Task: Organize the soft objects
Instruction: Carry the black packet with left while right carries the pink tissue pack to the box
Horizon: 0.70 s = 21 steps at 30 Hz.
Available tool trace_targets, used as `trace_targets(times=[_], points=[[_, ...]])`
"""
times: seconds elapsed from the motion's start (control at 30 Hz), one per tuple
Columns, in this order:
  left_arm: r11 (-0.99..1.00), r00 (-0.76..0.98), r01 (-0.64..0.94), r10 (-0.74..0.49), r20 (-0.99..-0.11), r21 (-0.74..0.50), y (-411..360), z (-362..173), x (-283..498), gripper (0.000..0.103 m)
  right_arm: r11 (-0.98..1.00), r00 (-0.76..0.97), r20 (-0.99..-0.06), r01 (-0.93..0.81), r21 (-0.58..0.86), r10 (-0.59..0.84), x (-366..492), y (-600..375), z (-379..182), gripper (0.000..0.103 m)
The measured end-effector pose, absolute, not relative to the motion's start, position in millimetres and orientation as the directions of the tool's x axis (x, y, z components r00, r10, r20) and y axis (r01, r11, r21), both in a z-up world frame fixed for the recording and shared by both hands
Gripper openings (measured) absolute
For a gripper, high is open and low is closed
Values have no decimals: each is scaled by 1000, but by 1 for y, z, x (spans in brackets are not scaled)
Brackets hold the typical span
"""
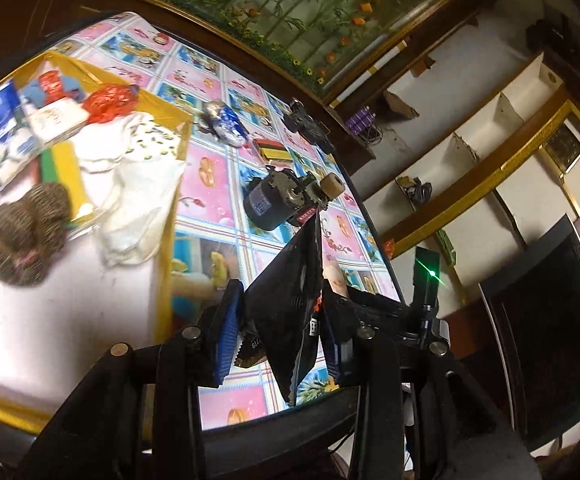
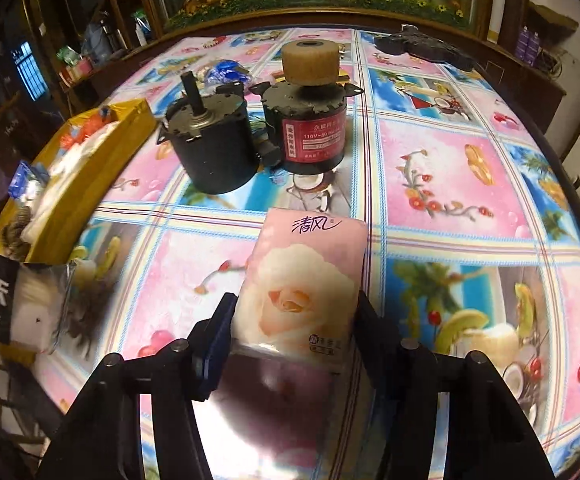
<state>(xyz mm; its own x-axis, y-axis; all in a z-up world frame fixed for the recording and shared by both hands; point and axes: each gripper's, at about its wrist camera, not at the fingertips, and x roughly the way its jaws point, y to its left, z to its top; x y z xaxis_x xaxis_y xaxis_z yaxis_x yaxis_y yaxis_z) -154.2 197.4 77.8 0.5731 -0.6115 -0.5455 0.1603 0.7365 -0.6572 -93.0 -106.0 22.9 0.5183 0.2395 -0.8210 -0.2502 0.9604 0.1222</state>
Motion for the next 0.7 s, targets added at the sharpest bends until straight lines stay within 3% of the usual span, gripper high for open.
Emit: trace_targets(times=[0.3, 0.7], points=[[724, 681, 40, -524, -511, -689, 265, 74, -182, 34, 924, 553, -753, -330, 194, 355, -135, -121, 56, 54], [691, 786, -111, -379, -489, -714, 341, 59, -192, 34, 817, 483, -719, -539, 206, 500, -156, -34, 87, 54]])
